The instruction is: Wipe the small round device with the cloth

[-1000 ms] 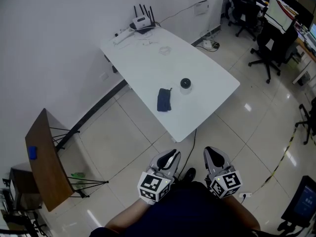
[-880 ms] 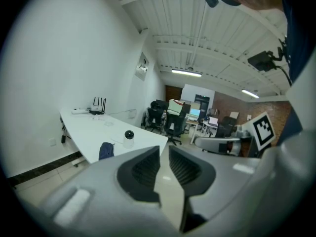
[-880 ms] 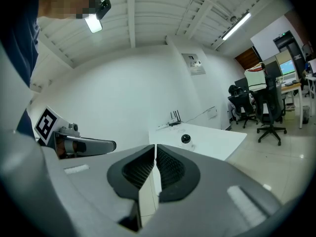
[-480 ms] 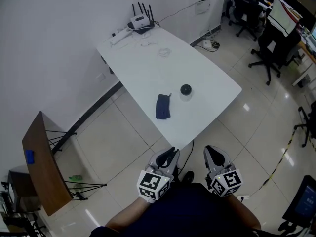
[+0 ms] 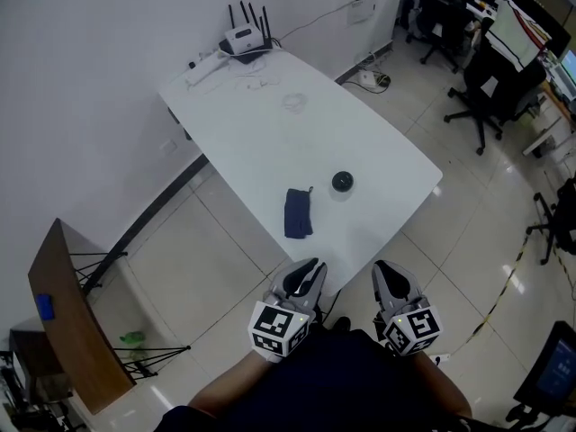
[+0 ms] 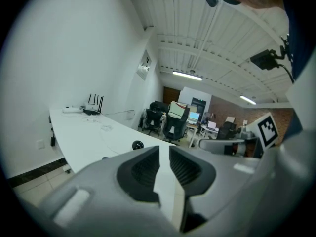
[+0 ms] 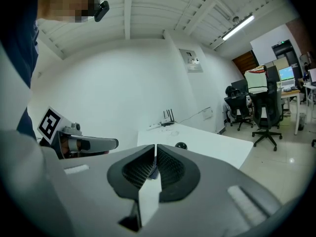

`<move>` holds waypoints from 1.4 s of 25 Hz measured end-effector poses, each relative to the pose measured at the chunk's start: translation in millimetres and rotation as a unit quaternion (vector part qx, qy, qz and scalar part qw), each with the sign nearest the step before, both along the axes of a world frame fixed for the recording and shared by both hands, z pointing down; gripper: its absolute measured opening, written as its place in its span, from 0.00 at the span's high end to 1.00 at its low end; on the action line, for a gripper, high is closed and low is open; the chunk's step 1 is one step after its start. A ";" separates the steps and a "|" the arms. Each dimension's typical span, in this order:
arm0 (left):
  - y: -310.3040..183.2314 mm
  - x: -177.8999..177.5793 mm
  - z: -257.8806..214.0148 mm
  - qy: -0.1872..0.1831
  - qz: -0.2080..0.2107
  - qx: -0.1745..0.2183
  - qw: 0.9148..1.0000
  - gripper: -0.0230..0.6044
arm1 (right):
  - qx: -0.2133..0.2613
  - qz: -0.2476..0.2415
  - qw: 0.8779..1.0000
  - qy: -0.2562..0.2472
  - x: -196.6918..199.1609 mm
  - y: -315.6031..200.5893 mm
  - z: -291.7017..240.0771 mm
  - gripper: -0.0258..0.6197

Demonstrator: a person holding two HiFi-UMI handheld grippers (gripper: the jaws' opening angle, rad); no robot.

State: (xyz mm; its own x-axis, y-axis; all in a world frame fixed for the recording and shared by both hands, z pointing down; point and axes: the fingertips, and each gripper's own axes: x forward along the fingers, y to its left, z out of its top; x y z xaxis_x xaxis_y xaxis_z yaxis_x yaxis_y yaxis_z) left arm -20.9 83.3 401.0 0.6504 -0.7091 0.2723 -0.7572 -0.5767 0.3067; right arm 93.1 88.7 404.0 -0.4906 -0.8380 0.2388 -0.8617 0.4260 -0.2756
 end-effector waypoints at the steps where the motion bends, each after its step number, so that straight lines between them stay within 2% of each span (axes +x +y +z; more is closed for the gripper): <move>1: -7.7 -3.5 2.3 0.000 0.001 0.000 1.000 0.87 | -0.001 0.002 1.000 0.003 -3.5 -5.2 -0.1 0.93; 10: -73.4 -38.8 47.3 -0.033 -0.017 -0.028 0.999 0.84 | -0.015 0.020 0.999 0.027 -12.0 -41.5 3.4 0.93; 14: -99.9 -56.2 72.6 -0.057 -0.049 -0.045 0.996 0.83 | -0.015 0.005 0.999 0.035 -13.6 -56.9 8.9 0.92; 18: -124.2 -70.2 99.5 -0.082 -0.087 -0.062 0.991 0.83 | -0.023 -0.012 0.999 0.031 -11.7 -76.8 17.8 0.86; 22: -140.4 -76.9 135.5 -0.104 -0.113 -0.110 0.982 0.82 | -0.026 -0.031 0.999 0.025 -8.3 -97.0 22.3 0.83; 27: -156.3 -81.5 192.7 -0.107 -0.120 -0.216 0.963 0.65 | -0.028 -0.047 0.998 0.016 -6.3 -118.1 26.2 0.82; 30: -164.1 -82.5 224.5 -0.104 -0.115 -0.271 0.950 0.60 | -0.031 -0.059 0.998 0.008 -8.5 -122.8 29.8 0.82; 32: -166.7 -76.0 236.8 -0.112 -0.098 -0.287 0.946 0.60 | -0.034 -0.066 0.997 0.005 -8.5 -122.6 32.1 0.82; 35: -168.6 -66.2 238.3 -0.143 -0.080 -0.288 0.943 0.62 | -0.039 -0.066 0.997 0.002 -6.1 -121.9 36.0 0.82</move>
State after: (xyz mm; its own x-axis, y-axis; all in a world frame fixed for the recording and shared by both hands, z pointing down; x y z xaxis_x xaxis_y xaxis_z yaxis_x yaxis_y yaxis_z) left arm -87.1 -85.4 639.3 0.3887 -0.4723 0.7911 -0.9199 -0.2474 0.3042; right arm 87.0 -33.2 440.1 -0.5945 -0.7448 0.3030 -0.8007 0.5136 -0.3086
